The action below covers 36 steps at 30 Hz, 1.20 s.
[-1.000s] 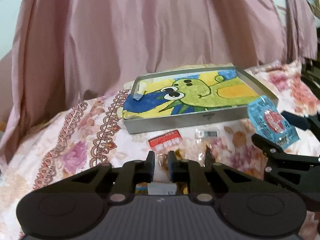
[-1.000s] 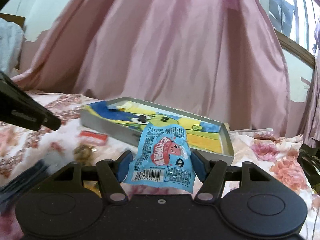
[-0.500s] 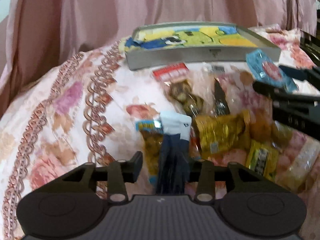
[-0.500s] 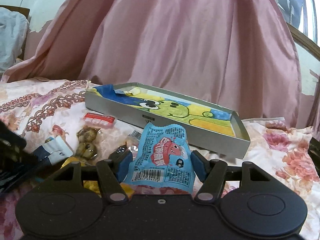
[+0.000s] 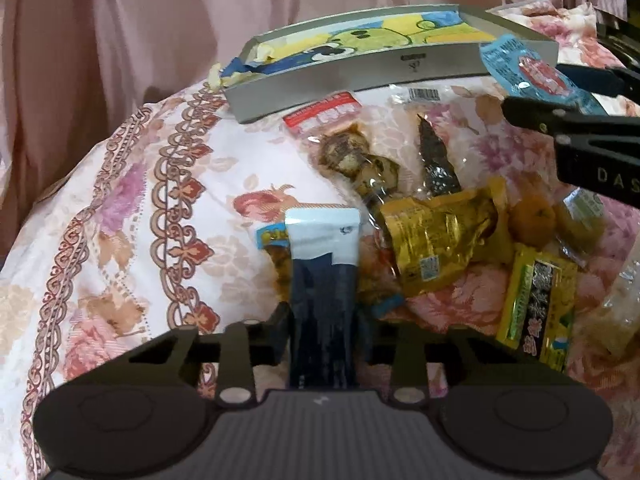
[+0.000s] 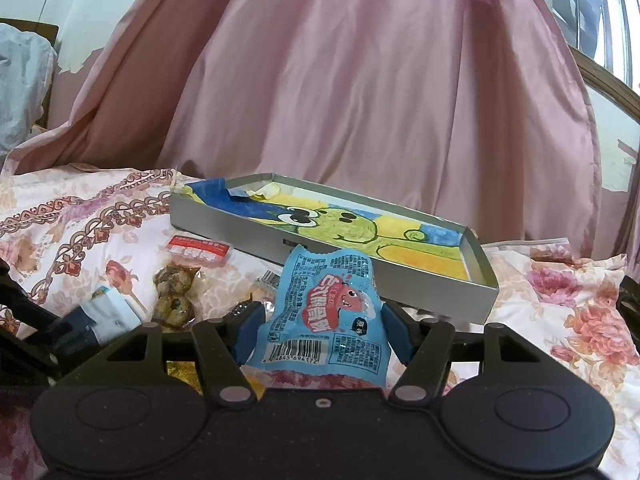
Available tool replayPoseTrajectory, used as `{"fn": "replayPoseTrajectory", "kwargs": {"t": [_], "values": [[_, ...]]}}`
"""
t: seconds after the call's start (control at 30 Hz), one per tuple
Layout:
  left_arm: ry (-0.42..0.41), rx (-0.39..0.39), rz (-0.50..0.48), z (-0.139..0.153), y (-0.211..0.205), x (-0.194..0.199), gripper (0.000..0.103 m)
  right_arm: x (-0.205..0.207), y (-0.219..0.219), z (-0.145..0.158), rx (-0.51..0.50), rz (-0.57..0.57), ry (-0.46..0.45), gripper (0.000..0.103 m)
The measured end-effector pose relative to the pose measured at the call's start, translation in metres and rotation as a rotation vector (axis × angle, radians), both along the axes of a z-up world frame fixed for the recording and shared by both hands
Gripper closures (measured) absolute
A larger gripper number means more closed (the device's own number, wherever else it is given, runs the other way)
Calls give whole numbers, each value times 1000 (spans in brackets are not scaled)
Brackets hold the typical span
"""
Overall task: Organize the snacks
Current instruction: 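Carry the tube with the left tool while the right tool carries the packet to the gray tray, then lower the packet into the gray tray and open the right tool while the left tool releases the tube there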
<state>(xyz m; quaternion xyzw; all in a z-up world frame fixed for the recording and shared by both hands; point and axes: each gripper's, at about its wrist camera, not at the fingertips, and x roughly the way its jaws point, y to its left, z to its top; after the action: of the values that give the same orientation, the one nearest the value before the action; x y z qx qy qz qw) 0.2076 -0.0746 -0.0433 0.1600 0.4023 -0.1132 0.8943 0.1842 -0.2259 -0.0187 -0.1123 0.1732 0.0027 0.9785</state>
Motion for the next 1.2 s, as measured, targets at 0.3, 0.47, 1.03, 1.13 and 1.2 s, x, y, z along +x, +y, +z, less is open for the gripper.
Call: {"fn": "replayPoseTrajectory", "kwargs": {"t": [0.3,0.47,1.03,1.13,1.2], "values": [[-35,-12,4,22,-6,-1,72,-7,1,5,5,15,-15,37],[-105,-32,3,48,-17,6,72,-6,-2,11,14,16,-33,37],[-304,-236,134,106,-60,135,72,103,-53,32,43,-5,-91,37],[-282,-255,131,103,-68,162,72,122,-60,34,59,-15,-55,37],[-260,-263,128,98,-74,174,72,134,-66,33,80,-30,-13,37]]}}
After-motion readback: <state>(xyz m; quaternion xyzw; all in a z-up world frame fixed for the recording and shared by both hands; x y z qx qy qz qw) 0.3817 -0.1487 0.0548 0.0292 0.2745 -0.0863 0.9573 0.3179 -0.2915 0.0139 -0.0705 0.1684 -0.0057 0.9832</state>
